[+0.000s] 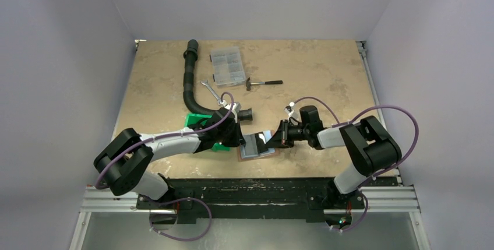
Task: Put the credit cards into the card holder
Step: Insert the credit card into the card holder.
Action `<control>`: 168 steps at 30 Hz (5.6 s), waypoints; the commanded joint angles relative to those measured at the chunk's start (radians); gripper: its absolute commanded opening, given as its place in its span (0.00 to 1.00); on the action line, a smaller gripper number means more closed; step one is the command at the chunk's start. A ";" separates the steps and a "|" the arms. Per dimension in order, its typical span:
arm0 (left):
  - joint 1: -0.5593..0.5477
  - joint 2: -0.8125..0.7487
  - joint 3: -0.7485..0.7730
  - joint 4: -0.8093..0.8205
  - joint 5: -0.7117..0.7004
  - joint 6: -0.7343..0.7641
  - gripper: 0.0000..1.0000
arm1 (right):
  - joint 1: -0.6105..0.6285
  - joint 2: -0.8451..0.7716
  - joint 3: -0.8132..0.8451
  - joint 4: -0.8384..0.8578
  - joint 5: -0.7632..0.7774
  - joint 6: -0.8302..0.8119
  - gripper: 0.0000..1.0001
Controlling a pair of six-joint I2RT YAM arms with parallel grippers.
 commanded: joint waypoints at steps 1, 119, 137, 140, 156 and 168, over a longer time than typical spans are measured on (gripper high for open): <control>-0.001 -0.006 -0.036 -0.036 0.007 0.005 0.00 | 0.033 0.019 -0.026 0.153 0.007 0.081 0.00; -0.196 0.079 0.029 0.092 0.002 -0.117 0.00 | 0.349 -0.250 0.030 -0.040 0.330 0.109 0.46; -0.197 -0.041 0.122 -0.212 -0.190 0.017 0.00 | 0.332 -0.463 0.239 -0.643 0.595 -0.189 0.79; -0.197 -0.052 0.142 -0.223 -0.184 0.028 0.00 | 0.285 -0.477 0.284 -0.696 0.621 -0.229 0.82; -0.197 -0.064 0.121 -0.223 -0.172 -0.008 0.31 | 0.072 -0.393 0.168 -0.694 0.746 -0.167 0.67; -0.188 -0.197 0.035 -0.176 -0.211 -0.077 0.52 | 0.306 -0.464 0.320 -0.807 0.920 -0.205 0.83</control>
